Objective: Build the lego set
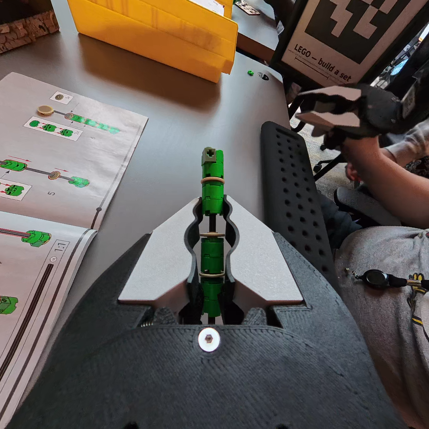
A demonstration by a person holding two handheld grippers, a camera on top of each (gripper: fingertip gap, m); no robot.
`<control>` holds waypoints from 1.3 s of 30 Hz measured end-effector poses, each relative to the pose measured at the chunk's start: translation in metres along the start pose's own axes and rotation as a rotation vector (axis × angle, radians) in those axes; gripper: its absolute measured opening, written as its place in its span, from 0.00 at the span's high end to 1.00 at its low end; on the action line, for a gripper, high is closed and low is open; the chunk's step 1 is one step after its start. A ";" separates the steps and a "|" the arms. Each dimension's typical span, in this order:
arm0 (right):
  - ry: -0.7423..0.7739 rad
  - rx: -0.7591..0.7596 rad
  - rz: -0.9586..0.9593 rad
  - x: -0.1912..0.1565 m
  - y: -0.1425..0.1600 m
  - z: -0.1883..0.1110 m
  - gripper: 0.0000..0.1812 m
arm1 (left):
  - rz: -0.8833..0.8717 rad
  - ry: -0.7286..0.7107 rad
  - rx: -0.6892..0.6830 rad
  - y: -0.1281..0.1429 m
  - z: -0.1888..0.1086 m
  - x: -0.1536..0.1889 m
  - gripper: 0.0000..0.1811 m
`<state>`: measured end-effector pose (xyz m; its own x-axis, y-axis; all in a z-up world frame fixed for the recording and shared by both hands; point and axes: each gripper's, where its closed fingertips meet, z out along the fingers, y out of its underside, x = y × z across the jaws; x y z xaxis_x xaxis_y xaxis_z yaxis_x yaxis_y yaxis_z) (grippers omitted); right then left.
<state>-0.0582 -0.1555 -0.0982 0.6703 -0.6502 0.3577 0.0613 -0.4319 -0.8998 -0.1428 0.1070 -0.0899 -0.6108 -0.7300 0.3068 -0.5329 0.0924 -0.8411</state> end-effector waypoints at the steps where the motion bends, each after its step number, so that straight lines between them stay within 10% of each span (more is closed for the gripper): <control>1: 0.060 -0.045 0.015 0.022 0.011 0.010 0.82 | 0.001 -0.002 -0.002 0.000 0.000 0.000 0.92; 12: 0.254 -0.389 0.373 0.181 0.098 0.075 0.79 | -0.007 0.030 -0.010 0.000 0.003 0.006 0.92; 27: 0.155 -0.467 0.517 0.172 0.116 0.086 0.92 | -0.026 0.046 0.015 -0.004 -0.003 0.005 0.92; 33: -0.024 -0.314 0.425 0.117 0.052 0.077 0.92 | -0.015 -0.010 0.051 -0.011 -0.017 -0.005 0.92; 39: -0.721 -0.097 0.137 -0.097 -0.084 0.099 0.92 | -0.041 -0.112 0.161 -0.027 -0.055 -0.030 0.93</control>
<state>-0.0556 0.0058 -0.0816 0.9887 -0.1447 -0.0393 -0.1013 -0.4512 -0.8866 -0.1422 0.1638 -0.0522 -0.5164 -0.8027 0.2983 -0.4501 -0.0420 -0.8920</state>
